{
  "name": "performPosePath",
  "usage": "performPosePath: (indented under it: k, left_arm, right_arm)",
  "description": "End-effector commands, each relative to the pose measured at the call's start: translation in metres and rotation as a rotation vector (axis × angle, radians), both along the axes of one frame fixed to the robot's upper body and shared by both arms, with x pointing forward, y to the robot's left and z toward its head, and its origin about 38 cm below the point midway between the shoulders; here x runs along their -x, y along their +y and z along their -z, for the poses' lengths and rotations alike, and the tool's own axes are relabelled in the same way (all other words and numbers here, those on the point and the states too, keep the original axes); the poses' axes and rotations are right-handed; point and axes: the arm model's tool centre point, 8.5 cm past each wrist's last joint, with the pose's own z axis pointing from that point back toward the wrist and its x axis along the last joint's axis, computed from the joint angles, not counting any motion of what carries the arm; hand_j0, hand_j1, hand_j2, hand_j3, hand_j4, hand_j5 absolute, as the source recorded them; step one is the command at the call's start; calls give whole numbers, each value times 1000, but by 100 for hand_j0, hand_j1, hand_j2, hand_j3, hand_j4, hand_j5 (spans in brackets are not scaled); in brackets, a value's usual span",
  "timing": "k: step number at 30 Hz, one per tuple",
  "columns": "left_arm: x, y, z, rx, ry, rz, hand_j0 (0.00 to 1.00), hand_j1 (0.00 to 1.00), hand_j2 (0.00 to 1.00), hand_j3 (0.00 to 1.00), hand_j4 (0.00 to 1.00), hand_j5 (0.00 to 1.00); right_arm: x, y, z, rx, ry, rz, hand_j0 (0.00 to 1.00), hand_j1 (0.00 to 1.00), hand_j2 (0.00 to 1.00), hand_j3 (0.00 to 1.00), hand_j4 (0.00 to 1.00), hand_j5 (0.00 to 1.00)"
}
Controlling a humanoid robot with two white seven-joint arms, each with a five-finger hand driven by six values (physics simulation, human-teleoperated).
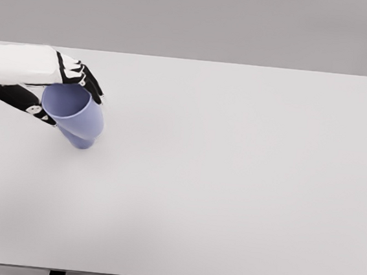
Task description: Place the right cup on the left cup with left arm
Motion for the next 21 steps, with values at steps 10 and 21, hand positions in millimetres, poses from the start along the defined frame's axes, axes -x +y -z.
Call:
performPosePath:
  k: [10,21]
  left_arm:
    - [-1,31,-29,-18,-42,-89,52,52,52,52,52,52]
    - [-39,35,-2,-15,-25,-153,53,53,53,53,53,53]
  right_arm:
    - [0,0,0,0,0,0,100,100,100,100,100,100]
    - [0,0,0,0,0,0,100,100,100,100,100,100]
